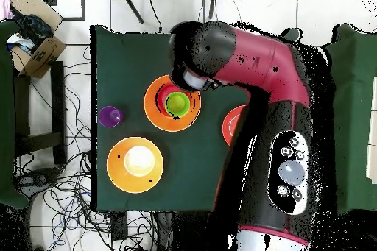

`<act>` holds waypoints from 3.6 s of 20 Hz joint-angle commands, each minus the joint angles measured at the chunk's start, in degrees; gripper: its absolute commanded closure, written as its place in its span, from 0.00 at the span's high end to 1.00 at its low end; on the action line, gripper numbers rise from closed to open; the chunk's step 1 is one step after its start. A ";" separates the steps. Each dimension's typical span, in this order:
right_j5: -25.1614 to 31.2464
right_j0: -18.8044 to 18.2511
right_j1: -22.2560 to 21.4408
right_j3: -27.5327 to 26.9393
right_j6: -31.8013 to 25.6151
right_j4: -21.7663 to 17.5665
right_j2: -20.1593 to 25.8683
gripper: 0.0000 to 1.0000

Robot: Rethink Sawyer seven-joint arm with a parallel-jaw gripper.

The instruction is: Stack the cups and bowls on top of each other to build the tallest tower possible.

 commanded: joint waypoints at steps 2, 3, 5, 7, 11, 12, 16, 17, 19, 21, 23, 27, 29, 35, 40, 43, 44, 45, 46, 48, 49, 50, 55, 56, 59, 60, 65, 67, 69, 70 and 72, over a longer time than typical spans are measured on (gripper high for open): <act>-2.16 -0.34 0.06 8.40 -2.56 -1.91 4.19 1.00; -2.96 -0.20 0.24 9.01 -1.55 -1.32 4.48 1.00; -4.59 0.57 0.72 10.17 1.62 0.12 4.84 1.00; -6.23 1.48 1.45 11.22 4.68 1.58 5.06 1.00; -6.42 2.63 3.30 10.01 7.37 2.95 5.17 1.00; -6.65 2.95 3.72 9.70 7.65 3.13 5.12 1.00; -6.75 4.36 5.00 8.09 9.10 3.91 4.67 1.00; -7.05 4.94 5.13 8.16 9.81 4.18 4.42 1.00; -7.47 6.29 5.87 7.57 11.60 4.38 3.67 1.00; -7.67 7.57 6.67 6.73 13.50 4.95 3.07 1.00; -7.41 8.87 7.23 5.96 15.49 5.84 2.33 1.00; -5.96 11.67 6.31 6.37 19.19 7.83 1.11 1.00; -5.26 12.90 5.36 7.06 20.46 8.41 0.54 1.00; -6.53 14.46 4.90 8.41 21.44 9.51 0.12 1.00; -10.71 15.41 6.88 8.61 22.82 8.74 -0.73 1.00; -12.78 15.76 9.94 6.69 24.07 7.64 -1.89 1.00; -13.27 16.14 10.81 6.24 24.70 7.39 -2.44 1.00; -13.55 16.42 11.99 5.34 25.42 7.35 -2.94 1.00; -13.99 16.80 13.05 4.75 26.21 7.34 -3.55 1.00; -15.08 17.84 14.58 4.19 27.73 7.53 -4.65 1.00; -15.66 18.35 15.40 3.93 28.27 7.78 -5.17 1.00; -16.14 18.77 16.12 3.69 28.76 7.93 -5.56 1.00; -17.97 19.44 19.67 1.94 28.93 9.06 -6.78 1.00; -18.54 19.50 20.30 1.95 28.67 9.30 -6.52 1.00; -17.80 18.90 20.57 2.22 27.03 10.55 -4.82 1.00; -17.70 18.47 20.23 2.77 26.32 11.36 -3.61 1.00; -17.74 17.23 17.98 6.43 23.80 15.59 1.25 1.00; -17.04 17.03 17.94 6.18 23.15 16.22 1.66 1.00; -16.71 16.90 18.06 6.07 22.57 16.71 1.87 1.00; -16.95 16.57 18.07 6.35 21.99 17.17 2.44 1.00; -17.10 16.40 17.94 6.68 21.04 17.50 2.71 1.00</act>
